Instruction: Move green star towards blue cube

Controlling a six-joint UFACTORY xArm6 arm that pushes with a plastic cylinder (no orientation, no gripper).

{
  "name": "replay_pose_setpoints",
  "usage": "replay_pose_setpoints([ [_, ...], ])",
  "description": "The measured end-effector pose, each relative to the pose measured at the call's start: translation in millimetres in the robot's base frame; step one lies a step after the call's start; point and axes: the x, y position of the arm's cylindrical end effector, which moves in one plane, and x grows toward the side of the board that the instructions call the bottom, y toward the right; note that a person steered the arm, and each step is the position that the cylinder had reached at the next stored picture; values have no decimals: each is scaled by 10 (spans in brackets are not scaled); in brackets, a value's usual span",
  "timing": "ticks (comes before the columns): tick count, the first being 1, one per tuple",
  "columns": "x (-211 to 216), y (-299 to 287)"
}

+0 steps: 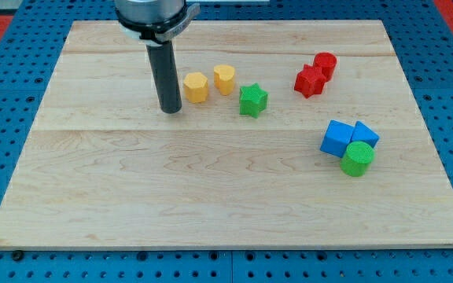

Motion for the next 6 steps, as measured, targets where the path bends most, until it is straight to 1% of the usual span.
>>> replay_pose_setpoints([
  [1,-131,345],
  [2,-242,433],
  [3,-245,451],
  [6,-245,1072],
])
